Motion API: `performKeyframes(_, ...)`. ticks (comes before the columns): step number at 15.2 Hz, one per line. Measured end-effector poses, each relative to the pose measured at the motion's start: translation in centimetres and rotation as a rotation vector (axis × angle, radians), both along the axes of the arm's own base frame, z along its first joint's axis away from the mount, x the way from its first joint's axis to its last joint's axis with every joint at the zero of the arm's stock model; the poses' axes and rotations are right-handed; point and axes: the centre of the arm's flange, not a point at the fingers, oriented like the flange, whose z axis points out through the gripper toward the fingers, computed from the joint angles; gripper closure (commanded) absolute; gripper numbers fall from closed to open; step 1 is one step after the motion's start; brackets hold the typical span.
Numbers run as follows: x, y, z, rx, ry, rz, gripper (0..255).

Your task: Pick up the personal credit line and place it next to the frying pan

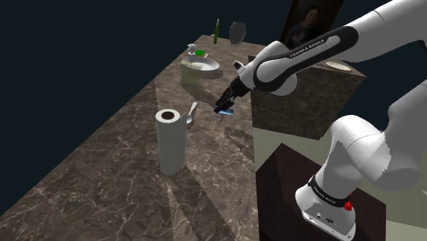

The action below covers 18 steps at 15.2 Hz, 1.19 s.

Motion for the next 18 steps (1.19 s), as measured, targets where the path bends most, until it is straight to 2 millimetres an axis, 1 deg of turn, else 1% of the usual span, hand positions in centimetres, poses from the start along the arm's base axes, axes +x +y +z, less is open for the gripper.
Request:
performKeyframes(9, 0.0, 0.0, 4.6, 0.000, 0.000, 0.000, 255)
performKeyframes(11, 1.1, -1.2, 4.8, 0.000, 0.001, -0.001, 255)
performKeyframes(13, 2.7, -2.7, 5.0, 0.000, 0.001, -0.001, 255)
performKeyframes(16, 5.2, -5.5, 4.8, 0.000, 0.003, -0.002, 255)
performKeyframes(18, 7.2, -7.8, 4.9, 0.000, 0.003, -0.003, 255)
